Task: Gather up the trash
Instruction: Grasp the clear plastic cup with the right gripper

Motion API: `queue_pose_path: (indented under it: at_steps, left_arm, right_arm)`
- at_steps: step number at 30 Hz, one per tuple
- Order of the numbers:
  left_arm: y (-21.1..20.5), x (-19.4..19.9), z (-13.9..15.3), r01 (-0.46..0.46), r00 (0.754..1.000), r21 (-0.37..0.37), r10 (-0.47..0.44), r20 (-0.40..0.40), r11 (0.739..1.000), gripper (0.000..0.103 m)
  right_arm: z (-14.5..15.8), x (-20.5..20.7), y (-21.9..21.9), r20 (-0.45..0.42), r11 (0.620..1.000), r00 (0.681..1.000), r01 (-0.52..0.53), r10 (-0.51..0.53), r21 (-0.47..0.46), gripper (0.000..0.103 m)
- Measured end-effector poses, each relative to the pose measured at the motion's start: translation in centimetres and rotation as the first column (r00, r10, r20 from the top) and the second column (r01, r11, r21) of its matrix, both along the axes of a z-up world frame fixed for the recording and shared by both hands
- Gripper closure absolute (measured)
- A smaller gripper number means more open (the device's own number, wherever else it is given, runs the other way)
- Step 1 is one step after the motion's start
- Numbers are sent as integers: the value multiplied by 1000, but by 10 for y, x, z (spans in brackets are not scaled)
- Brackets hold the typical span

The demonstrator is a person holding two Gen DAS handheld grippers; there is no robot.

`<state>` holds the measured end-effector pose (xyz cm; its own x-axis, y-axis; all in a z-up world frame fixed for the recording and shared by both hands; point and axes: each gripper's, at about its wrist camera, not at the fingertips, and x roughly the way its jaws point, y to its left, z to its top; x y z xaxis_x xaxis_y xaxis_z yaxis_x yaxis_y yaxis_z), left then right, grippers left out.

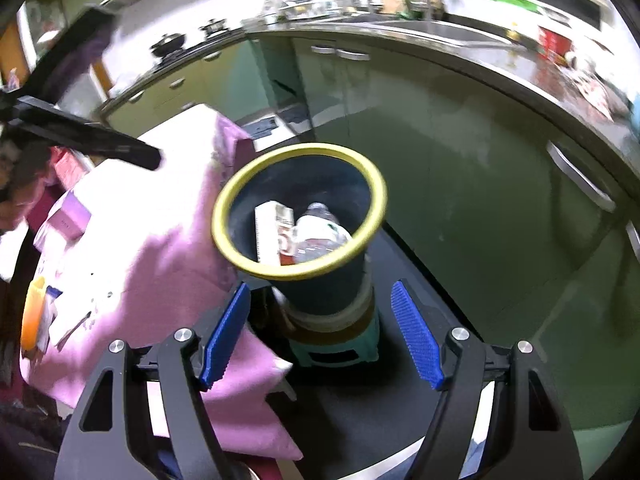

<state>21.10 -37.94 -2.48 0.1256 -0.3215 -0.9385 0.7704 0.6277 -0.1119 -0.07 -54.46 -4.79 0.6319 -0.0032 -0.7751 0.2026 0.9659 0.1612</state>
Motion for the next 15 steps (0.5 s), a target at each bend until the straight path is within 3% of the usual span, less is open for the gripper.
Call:
queue_pose_path:
  at_steps: [4,7,10,12,15]
  left_arm:
    - [75,-12,28,-65,997,-68,68,40,996,25]
    - [140,-28,43,-142,984,-99,152,97,985,25]
    - [185,-41,44,-208,967,-111,221,128,972,25]
    - [220,-50,40,-265,950,-112,279,141,958,24]
    - [259,-60,29,-318,935,-103,330,132,942,24]
  right_arm:
    - [7,22,36,5,989,989,-151,151,10,30]
    - [10,42,83,-2,950,950,-311,311,-1,30]
    - [10,60,141,-8,869,869,-494,494,3,30]
    - [7,74,184,-35,795,795,-607,606,-12,30]
    - [0,87,228,-67,723,723,-690,688,-24,30]
